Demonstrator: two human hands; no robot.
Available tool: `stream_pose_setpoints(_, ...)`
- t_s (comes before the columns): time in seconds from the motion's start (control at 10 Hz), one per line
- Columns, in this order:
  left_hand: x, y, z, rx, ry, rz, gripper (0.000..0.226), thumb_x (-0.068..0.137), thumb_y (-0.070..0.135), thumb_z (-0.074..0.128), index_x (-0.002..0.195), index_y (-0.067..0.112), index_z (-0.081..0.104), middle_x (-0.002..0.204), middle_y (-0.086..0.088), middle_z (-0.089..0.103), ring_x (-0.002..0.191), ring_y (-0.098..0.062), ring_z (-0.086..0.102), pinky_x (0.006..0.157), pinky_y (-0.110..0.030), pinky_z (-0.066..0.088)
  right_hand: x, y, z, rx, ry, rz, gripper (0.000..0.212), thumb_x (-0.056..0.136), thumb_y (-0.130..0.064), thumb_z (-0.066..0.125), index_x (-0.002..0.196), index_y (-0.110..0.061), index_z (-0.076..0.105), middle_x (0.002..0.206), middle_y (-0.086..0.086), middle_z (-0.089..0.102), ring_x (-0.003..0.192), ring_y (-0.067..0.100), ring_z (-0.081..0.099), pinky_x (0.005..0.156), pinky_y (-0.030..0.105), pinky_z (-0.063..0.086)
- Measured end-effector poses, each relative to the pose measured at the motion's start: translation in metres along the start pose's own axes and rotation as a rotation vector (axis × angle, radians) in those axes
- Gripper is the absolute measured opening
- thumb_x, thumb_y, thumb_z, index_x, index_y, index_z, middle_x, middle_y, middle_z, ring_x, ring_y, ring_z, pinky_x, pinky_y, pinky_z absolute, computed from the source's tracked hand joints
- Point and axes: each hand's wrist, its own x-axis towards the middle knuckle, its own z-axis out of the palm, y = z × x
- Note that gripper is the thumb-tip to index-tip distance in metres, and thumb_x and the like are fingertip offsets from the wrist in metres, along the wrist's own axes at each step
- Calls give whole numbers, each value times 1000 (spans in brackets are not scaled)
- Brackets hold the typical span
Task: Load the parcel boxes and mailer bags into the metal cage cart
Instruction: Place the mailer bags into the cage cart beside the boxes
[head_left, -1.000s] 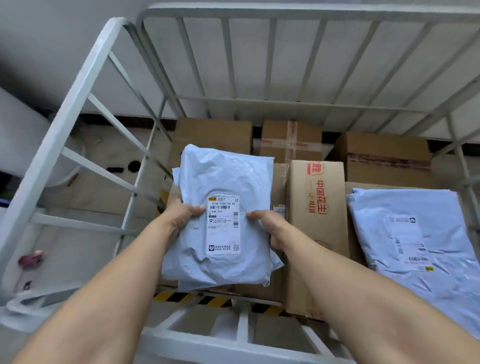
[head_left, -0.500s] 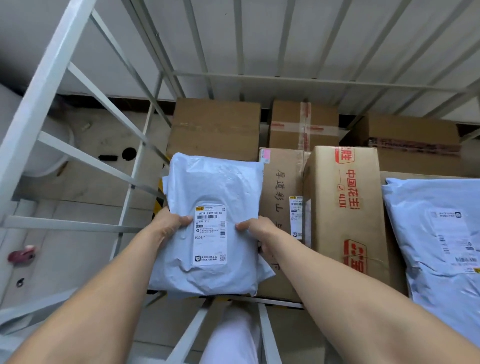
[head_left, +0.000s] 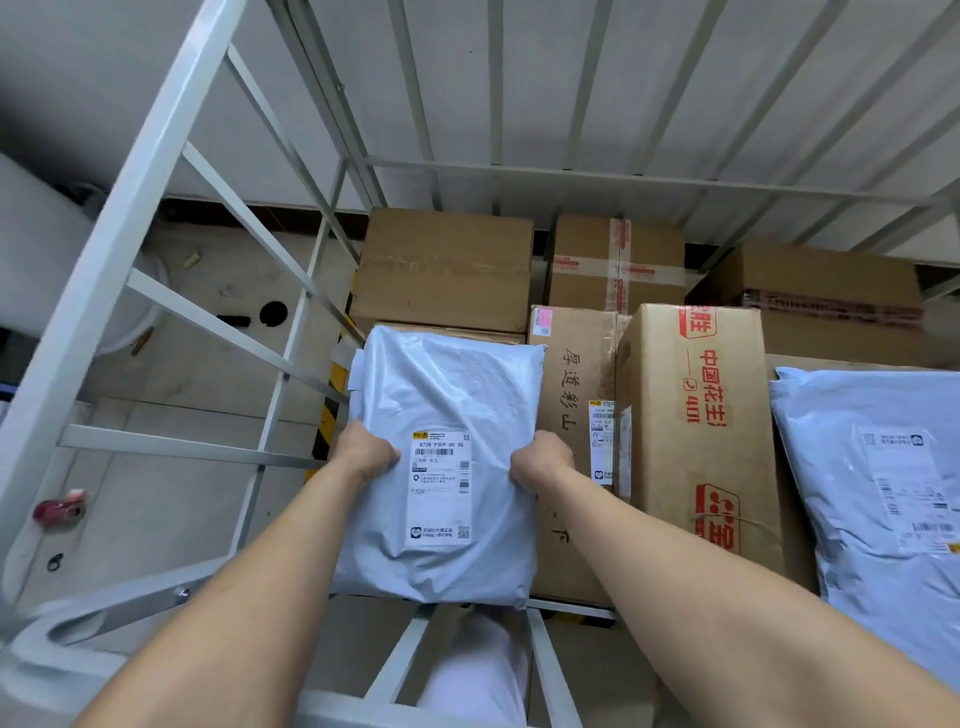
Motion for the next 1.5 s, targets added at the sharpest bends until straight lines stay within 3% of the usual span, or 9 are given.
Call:
stream_pose_setpoints(0.3, -33, 17, 16, -187, -75, 100, 35, 84, -7, 54, 116, 5, 61, 103, -12, 65, 99, -34, 63, 86, -40, 53, -9, 19, -46, 104, 29, -40, 32, 84, -3, 47, 113, -6, 59, 114, 13, 60, 94, 31, 58, 73, 31, 48)
stream_pose_setpoints(0.5, -82, 80, 37, -237, -103, 225, 39, 81, -11, 50, 112, 8, 62, 99, -11, 65, 87, -27, 63, 76, -33, 51, -37, 24, -128, 207, 140, -116, 34, 78, -7, 44, 107, -9, 62, 110, 11, 64, 99, 35, 61, 83, 37, 52)
stream_pose_setpoints(0.8, -175, 138, 138, -190, -302, 287, 41, 80, -15, 47, 114, 2, 63, 97, -13, 65, 86, -28, 62, 79, -39, 53, -51, 120, -254, 119, 238, 8, 31, 84, -6, 46, 111, -7, 62, 105, 14, 61, 85, 28, 51, 61, 24, 38)
stream_pose_setpoints(0.9, -193, 137, 172, -37, -337, 265, 35, 85, -11, 50, 117, -6, 60, 95, -16, 63, 87, -28, 62, 64, -29, 47, -52, 155, -274, 65, 173, 68, 32, 85, -4, 49, 115, -3, 61, 96, 13, 53, 84, 27, 50, 64, 27, 47)
stream_pose_setpoints(1.0, -207, 135, 194, 39, -319, 245, 36, 86, -9, 50, 120, -2, 58, 94, -11, 61, 82, -27, 58, 66, -30, 48, -52, 180, -286, 43, 85, 117, 37, 88, -2, 51, 124, 4, 56, 98, 13, 52, 87, 25, 50, 83, 34, 49)
stream_pose_setpoints(1.2, -230, 169, 210, -17, -308, 268, 37, 82, -11, 51, 116, 0, 59, 95, -14, 62, 74, -27, 59, 65, -30, 49, -45, 190, -334, -20, 63, 27, 35, 92, -2, 43, 122, 6, 57, 98, 12, 49, 84, 22, 47, 55, 20, 38)
stream_pose_setpoints(1.3, -249, 193, 227, -41, -328, 299, 34, 83, -9, 49, 112, 7, 57, 92, -12, 62, 69, -23, 57, 56, -25, 44, -42, 195, -367, -38, 152, -28, 21, 86, -3, 41, 95, -4, 60, 94, 13, 56, 74, 26, 52, 48, 23, 39)
stream_pose_setpoints(1.4, -260, 206, 259, -41, -352, 302, 35, 80, -5, 55, 114, 3, 57, 105, -17, 65, 84, -31, 61, 63, -29, 46, -43, 212, -398, -63, 236, 0, 17, 90, -5, 39, 77, -7, 49, 83, 10, 51, 69, 25, 48, 47, 25, 33)
stream_pose_setpoints(1.5, -269, 201, 299, 22, -429, 283, 40, 75, -2, 56, 115, 3, 58, 111, -16, 65, 98, -34, 63, 78, -38, 51, -41, 243, -414, 1, 298, 87, 14, 90, -7, 41, 96, -1, 53, 78, 10, 48, 64, 24, 45, 47, 26, 30)
